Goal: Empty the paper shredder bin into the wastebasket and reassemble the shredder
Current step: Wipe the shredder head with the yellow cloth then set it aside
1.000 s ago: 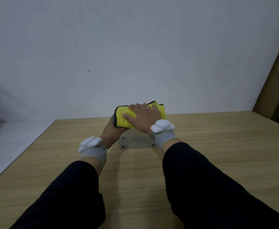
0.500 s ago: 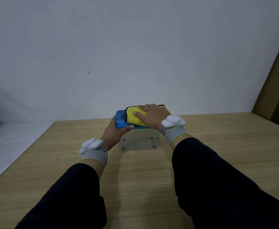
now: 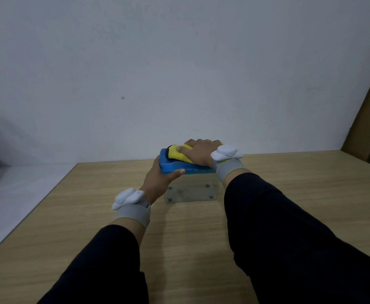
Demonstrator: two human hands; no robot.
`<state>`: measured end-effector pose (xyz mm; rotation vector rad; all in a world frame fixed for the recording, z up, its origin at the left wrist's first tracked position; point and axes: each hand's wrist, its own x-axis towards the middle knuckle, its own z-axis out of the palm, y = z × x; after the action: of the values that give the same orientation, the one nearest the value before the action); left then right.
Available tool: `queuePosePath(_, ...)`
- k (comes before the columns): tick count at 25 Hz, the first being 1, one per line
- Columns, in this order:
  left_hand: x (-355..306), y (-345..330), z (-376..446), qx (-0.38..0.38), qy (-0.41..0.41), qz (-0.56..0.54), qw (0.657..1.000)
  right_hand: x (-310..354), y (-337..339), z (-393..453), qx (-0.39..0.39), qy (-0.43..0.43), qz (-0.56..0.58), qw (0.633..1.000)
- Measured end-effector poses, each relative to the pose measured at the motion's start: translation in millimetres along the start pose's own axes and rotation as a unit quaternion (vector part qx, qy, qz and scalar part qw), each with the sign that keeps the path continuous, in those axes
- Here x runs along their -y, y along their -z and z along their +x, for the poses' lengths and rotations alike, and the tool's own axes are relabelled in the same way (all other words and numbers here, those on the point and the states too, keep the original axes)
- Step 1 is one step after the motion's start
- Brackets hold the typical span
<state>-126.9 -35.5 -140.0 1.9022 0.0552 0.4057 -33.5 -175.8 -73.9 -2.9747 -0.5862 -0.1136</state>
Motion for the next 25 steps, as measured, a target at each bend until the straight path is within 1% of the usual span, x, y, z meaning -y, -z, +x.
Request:
queuePosePath(9,5.0,-1.4,2.5,-0.025,0.013,0.001,1.0,36.3,-5.5,10.9,-0.003,0.023,0.017,1.0)
queuePosePath(15,4.5,-1.7,2.9,-0.019,0.021,0.014,0.999,53.7,-8.2,11.6,0.002,0.039,0.018,0.999)
queuePosePath(18,3.1,-3.2,1.8,-0.01,0.018,0.0,1.0,57.5,-9.5,8.0,0.003,0.049,0.01,0.999)
queuePosePath(25,2.6,-4.9,-0.3,-0.003,-0.007,-0.003,1.0,58.4,-12.5,-7.7,-0.039,0.077,-0.002,0.996)
